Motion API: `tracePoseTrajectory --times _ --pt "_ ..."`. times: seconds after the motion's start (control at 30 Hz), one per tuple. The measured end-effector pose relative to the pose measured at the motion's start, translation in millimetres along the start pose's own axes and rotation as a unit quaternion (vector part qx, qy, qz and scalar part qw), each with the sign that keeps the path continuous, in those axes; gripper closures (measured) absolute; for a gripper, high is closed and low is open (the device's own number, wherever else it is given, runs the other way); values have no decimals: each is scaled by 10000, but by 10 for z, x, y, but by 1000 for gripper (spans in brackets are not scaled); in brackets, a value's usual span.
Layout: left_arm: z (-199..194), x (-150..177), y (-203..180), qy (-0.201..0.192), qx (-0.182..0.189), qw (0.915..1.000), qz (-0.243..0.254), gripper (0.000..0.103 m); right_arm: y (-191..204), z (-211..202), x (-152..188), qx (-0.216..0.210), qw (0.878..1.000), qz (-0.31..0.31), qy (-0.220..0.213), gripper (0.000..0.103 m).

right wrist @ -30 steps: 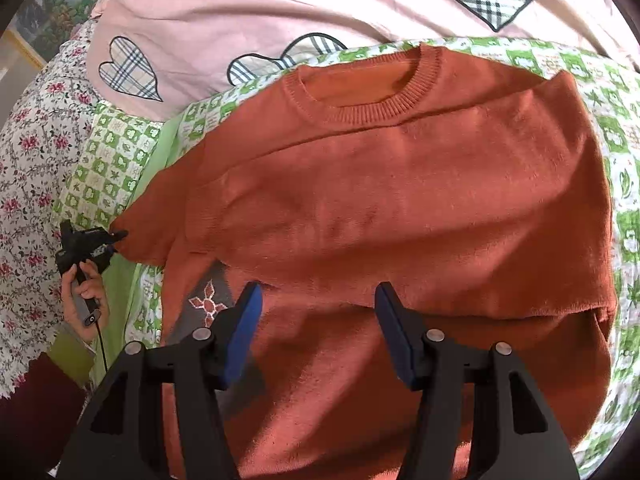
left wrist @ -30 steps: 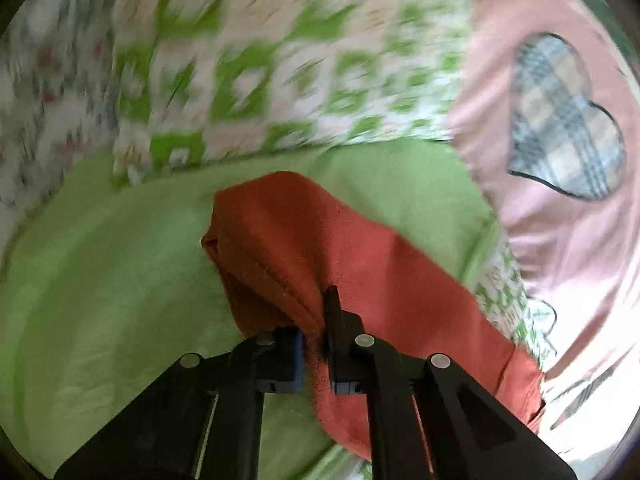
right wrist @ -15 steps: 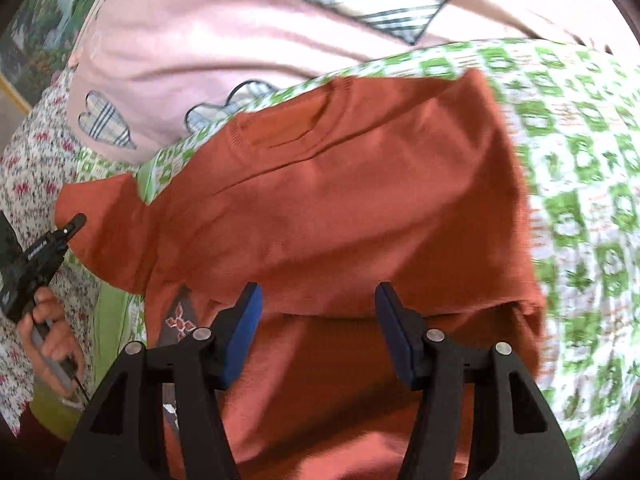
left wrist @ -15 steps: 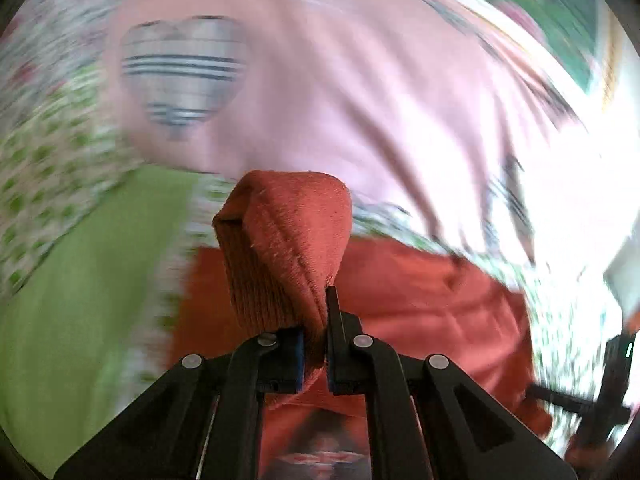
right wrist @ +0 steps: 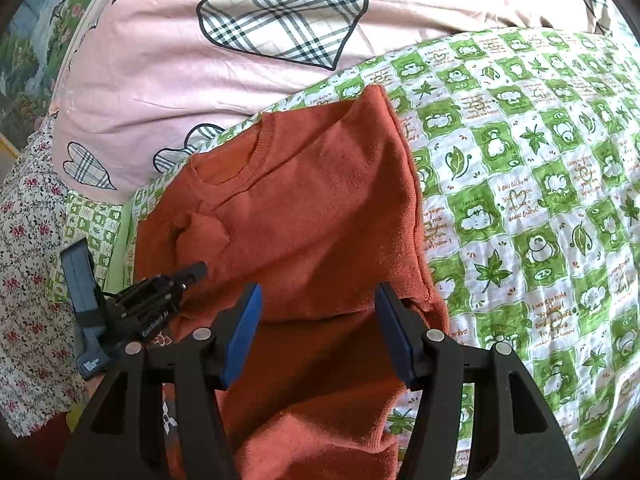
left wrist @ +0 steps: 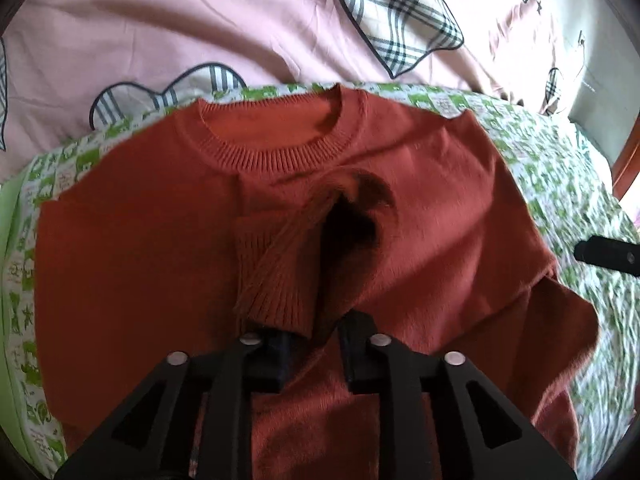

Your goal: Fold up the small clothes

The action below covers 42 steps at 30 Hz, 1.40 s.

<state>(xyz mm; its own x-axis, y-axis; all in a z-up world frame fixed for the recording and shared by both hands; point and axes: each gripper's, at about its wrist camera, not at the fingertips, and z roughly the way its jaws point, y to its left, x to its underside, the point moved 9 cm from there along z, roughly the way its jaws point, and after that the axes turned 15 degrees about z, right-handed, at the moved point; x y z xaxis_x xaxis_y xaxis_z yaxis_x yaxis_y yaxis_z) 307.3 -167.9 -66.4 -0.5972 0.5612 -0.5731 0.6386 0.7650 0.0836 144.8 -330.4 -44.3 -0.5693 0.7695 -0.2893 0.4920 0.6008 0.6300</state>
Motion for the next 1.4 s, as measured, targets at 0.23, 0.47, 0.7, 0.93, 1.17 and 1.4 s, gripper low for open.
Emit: tracePoseTrajectory --times 0.23,0.47,0.7,0.93,1.17,1.4 --pt "-452 560 324 173 -229 9994 -213 50 477 183 134 -192 9974 -688 70 43" --pt "-679 1269 1258 712 -1148 9860 -974 50 1237 550 433 -74 9529 -3031 -8 43" --pt "-587 1529 1669 953 -1440 9761 -1319 48 1402 984 875 674 8419 -5353 -123 43" --pt "-516 1490 1766 926 -1449 9691 -1770 48 1258 1149 542 804 8965 -4354 -133 84" --pt "-509 1497 1773 926 -1491 9667 -1863 48 382 548 -233 -802 9960 371 -97 97" --pt "-511 1536 1784 960 -1496 9621 -2066 48 -284 572 -56 -614 9800 1889 98 93"
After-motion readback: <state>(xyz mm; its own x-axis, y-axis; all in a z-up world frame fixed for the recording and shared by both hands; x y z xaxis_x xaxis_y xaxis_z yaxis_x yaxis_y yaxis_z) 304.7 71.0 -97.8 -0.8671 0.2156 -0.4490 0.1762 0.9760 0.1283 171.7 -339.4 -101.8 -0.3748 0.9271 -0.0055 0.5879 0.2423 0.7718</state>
